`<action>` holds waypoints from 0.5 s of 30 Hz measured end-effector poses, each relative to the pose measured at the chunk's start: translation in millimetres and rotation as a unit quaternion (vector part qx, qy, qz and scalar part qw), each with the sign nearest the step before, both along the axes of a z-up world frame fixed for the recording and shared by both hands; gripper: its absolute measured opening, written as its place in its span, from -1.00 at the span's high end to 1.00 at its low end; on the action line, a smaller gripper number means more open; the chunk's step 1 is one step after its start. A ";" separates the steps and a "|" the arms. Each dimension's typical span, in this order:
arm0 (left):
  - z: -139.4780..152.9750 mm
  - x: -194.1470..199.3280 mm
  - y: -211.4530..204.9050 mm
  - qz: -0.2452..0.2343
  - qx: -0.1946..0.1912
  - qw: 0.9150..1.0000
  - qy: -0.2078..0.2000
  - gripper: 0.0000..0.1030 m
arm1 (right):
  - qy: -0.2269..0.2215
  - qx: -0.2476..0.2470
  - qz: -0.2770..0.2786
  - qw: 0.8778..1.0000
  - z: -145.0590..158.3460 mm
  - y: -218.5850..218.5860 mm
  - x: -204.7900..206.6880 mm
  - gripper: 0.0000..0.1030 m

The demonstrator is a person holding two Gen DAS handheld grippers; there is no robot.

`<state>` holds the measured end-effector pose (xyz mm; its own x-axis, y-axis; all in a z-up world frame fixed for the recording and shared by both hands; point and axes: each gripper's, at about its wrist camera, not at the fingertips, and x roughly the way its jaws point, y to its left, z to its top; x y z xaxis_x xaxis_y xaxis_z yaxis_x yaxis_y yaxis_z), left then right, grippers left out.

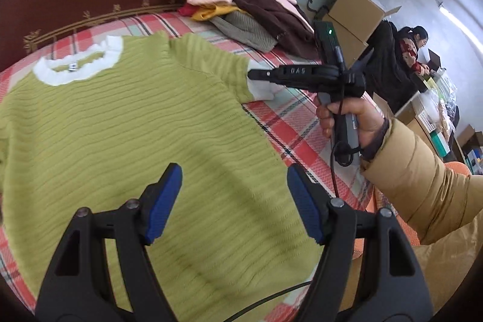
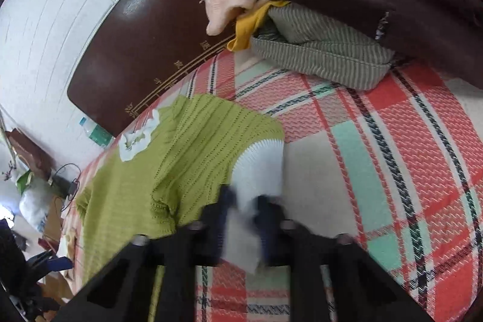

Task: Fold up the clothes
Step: 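Grasp the white cuff with the right gripper and fold the sleeve onto the body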

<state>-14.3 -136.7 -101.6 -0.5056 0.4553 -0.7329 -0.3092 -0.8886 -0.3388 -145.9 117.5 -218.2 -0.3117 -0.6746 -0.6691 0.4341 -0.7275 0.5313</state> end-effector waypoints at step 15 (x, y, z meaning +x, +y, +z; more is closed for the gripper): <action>-34.0 -59.4 13.8 -0.013 0.074 0.996 -0.049 -0.41 | 0.095 0.083 0.049 0.991 98.5 -27.9 -1.0 0.90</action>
